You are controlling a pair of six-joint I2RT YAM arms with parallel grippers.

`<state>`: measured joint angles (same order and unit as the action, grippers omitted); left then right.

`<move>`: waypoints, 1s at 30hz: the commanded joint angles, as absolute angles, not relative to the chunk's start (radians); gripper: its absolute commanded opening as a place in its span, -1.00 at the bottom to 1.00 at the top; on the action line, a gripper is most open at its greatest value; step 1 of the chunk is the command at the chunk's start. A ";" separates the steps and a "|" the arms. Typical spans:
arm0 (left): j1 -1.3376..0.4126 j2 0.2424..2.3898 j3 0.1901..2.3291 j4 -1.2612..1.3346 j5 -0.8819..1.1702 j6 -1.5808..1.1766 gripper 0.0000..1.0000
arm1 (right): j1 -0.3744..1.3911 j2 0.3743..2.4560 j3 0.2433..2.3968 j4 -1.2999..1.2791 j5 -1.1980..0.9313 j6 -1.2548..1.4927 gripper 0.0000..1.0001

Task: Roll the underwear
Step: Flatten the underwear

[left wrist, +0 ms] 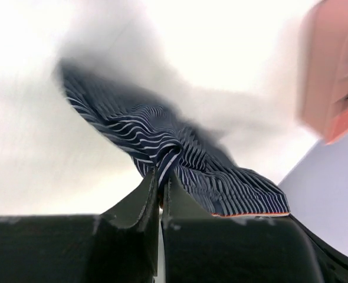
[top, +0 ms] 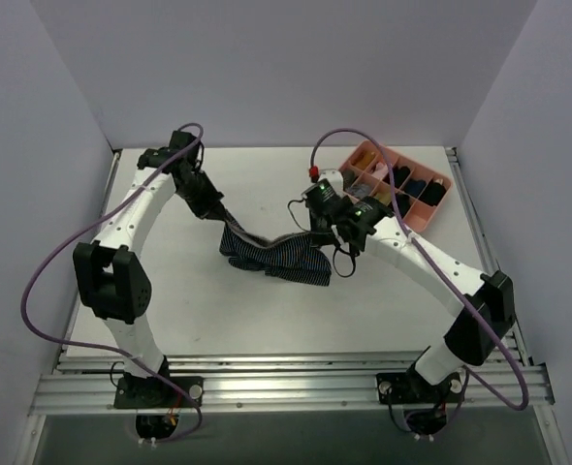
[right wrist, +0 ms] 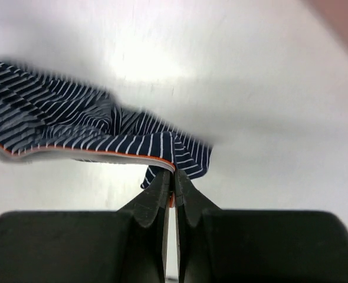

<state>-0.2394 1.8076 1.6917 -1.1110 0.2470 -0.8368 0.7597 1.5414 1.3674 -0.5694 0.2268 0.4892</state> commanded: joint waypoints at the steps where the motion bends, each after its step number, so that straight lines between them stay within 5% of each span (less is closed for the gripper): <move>1: -0.200 1.951 2.006 -1.248 0.244 -0.799 -0.95 | 0.633 1.626 1.514 -0.618 0.256 0.370 -1.00; 6: -0.183 2.265 2.605 -1.331 0.366 -0.816 -0.95 | 0.523 1.787 1.730 -0.617 0.196 0.244 -1.00; 10: -0.175 2.355 2.740 -1.263 0.474 -0.882 -0.95 | 0.482 1.844 1.899 -0.656 0.213 0.216 -1.00; 16: -0.175 2.201 2.417 -1.045 0.499 -0.885 -0.95 | 0.505 1.790 1.862 -0.643 0.233 0.216 -1.00; 19: -0.175 2.120 2.278 -1.052 0.479 -0.830 -0.95 | 0.570 1.726 1.738 -0.626 0.241 0.215 -1.00; 25: -0.175 1.847 1.659 -0.919 0.390 -0.776 -0.95 | 0.800 1.591 1.332 -0.539 0.151 0.339 -1.00; 30: -0.172 1.707 1.303 -0.942 0.262 -0.752 -0.65 | 0.919 1.517 1.053 -0.434 0.112 0.494 -1.00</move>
<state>-0.1802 1.7737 1.4094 -0.9672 0.3527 -0.7891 0.9100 1.5734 1.1282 -0.4870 0.1318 0.3862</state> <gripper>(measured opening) 0.159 0.009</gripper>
